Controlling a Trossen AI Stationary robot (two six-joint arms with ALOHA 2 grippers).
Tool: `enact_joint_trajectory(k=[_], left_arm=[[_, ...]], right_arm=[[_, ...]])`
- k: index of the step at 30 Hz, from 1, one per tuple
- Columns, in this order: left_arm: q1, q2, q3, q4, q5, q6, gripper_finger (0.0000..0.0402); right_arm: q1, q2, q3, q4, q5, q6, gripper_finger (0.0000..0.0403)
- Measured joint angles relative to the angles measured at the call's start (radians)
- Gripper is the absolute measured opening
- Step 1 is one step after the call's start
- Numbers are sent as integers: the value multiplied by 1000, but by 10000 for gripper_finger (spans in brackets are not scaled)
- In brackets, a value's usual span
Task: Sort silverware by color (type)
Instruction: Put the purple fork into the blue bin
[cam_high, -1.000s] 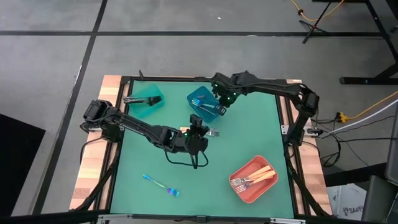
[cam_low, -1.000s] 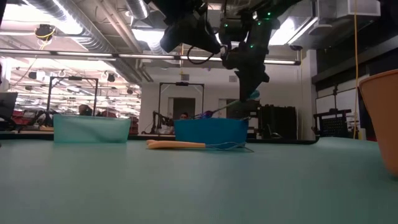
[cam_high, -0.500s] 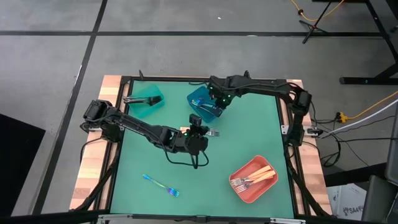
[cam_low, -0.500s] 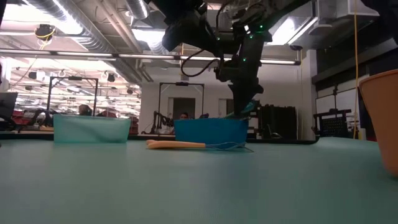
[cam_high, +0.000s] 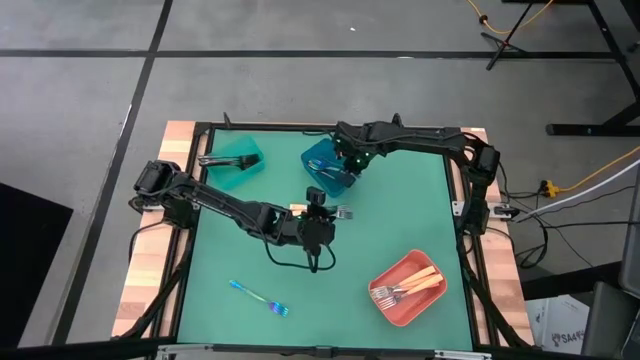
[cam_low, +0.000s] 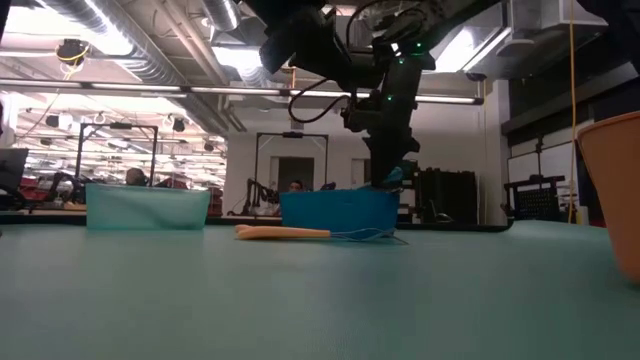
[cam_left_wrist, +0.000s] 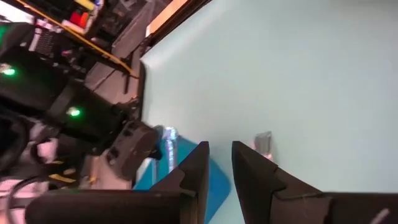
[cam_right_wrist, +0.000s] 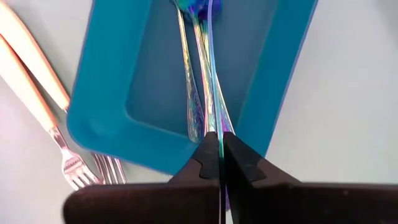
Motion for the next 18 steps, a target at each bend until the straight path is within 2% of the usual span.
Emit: enact_joint_trajectory(k=[8,18], left_arm=[[0,0,0,0,72,-66,63],[-11,0,0,0,118,-71,63]], right_arm=[[0,0,0,29,0,0,0],[0,0,0,28,0,0,0]])
